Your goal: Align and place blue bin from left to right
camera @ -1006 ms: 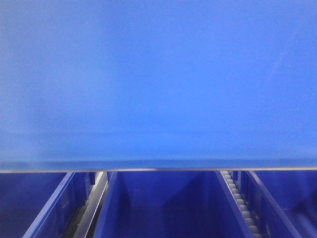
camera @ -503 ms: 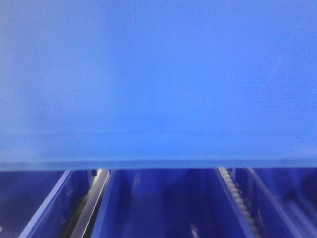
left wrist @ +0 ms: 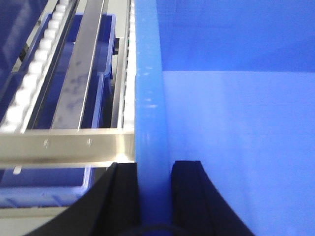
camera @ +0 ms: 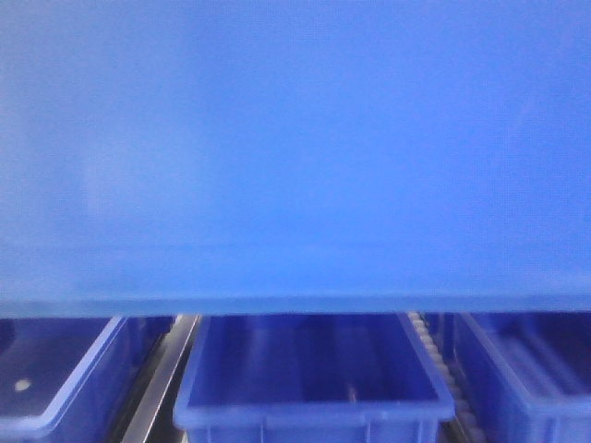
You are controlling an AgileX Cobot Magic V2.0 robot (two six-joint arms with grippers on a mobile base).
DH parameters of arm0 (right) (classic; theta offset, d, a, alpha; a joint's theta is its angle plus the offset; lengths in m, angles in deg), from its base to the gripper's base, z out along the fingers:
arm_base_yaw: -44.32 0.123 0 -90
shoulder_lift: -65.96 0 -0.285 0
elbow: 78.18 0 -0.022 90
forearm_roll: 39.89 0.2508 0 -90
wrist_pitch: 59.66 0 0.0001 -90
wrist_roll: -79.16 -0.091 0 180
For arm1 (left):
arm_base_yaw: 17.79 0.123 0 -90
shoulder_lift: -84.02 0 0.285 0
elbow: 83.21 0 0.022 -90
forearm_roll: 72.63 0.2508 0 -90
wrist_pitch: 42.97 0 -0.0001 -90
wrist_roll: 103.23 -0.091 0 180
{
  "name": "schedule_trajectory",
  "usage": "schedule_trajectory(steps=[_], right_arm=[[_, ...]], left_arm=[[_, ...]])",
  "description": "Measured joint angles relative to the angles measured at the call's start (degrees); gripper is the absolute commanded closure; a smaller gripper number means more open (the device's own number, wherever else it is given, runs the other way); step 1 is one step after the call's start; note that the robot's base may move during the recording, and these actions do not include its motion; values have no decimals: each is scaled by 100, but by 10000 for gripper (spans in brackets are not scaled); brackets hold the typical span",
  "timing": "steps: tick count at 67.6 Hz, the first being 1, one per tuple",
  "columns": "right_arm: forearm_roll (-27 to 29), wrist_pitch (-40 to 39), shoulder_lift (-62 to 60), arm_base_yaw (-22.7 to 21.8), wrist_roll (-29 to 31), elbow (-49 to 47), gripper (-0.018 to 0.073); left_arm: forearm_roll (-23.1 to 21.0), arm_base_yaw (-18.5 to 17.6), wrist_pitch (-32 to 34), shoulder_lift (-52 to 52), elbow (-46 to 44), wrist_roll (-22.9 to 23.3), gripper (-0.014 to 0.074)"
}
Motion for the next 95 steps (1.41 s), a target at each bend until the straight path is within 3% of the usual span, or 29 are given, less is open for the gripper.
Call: schedule_trajectory(steps=[95], right_arm=[[0, -22, 0, 0, 0, 0, 640]], left_arm=[[9, 0, 0, -22, 0, 0, 707]])
